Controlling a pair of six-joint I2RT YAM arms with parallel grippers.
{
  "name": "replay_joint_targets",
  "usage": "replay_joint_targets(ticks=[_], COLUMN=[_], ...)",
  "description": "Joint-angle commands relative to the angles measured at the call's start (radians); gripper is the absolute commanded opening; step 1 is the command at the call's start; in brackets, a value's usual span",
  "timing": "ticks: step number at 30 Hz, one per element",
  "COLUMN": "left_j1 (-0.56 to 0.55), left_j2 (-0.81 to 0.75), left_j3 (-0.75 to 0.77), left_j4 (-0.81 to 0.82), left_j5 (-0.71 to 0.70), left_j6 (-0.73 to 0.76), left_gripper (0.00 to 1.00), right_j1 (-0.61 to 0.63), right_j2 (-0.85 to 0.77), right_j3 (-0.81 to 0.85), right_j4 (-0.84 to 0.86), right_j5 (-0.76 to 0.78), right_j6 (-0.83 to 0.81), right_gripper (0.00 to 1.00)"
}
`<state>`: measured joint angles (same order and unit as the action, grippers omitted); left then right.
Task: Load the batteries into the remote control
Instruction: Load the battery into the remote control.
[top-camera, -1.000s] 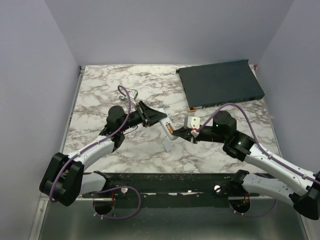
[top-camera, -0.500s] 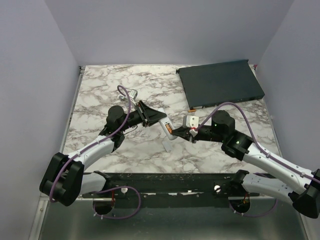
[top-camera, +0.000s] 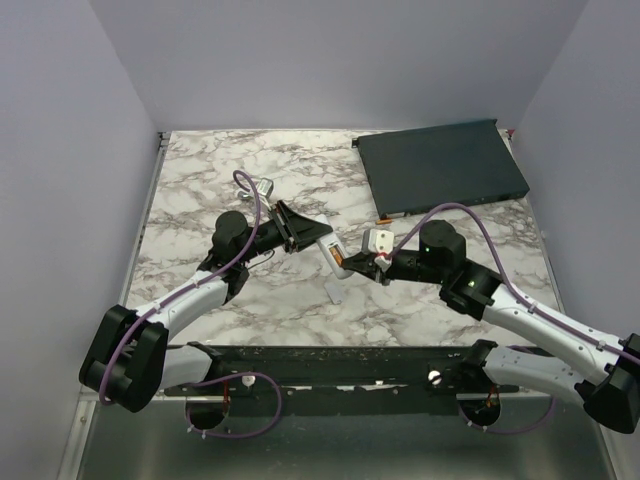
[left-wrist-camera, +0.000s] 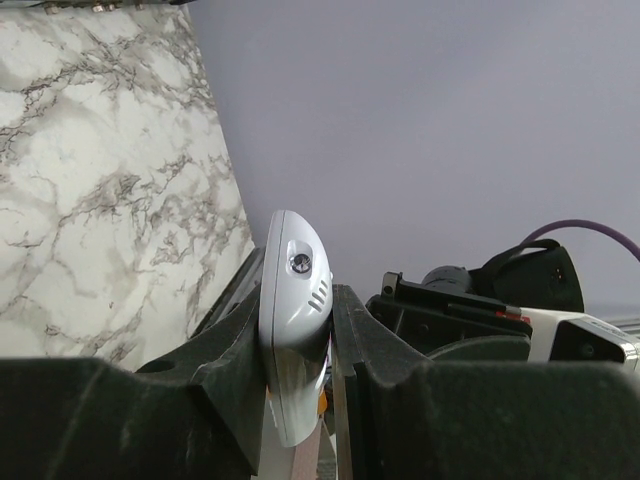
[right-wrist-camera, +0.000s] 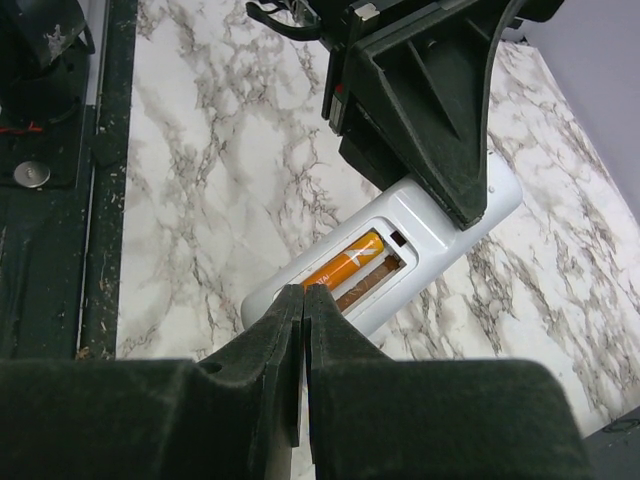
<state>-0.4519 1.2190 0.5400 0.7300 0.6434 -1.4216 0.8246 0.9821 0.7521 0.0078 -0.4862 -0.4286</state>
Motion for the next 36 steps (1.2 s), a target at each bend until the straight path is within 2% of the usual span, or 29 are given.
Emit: replay_joint_targets(ticks=[1, 8, 21, 36], left_j1=[-0.013, -0.013, -0.014, -0.014], left_j2=[-0.016, -0.011, -0.003, -0.085], left_j3=[0.005, 0.005, 0.019, 0.061], left_j4=[0.051, 0.054, 0.038, -0.171], left_j5=[0.038, 0.036, 0.04, -0.019], left_j6=[-0.024, -0.024, -0.001, 0.148], left_gripper=[0.0, 0.0, 0.0, 0.0], right_j1=[0.001, 0.002, 0.001, 0.001], right_j2=[0.02, 0.044, 0.119, 0.152], right_j3=[0.017, 0.042, 0.172, 0.264], right_j4=[0.046, 0.034, -0.165, -0.315], right_j5=[0.064, 0.088, 0.126, 0.081], right_j6=[0.002, 0.005, 0.002, -0.007], right_gripper=[0.1, 0.1, 0.08, 0.1])
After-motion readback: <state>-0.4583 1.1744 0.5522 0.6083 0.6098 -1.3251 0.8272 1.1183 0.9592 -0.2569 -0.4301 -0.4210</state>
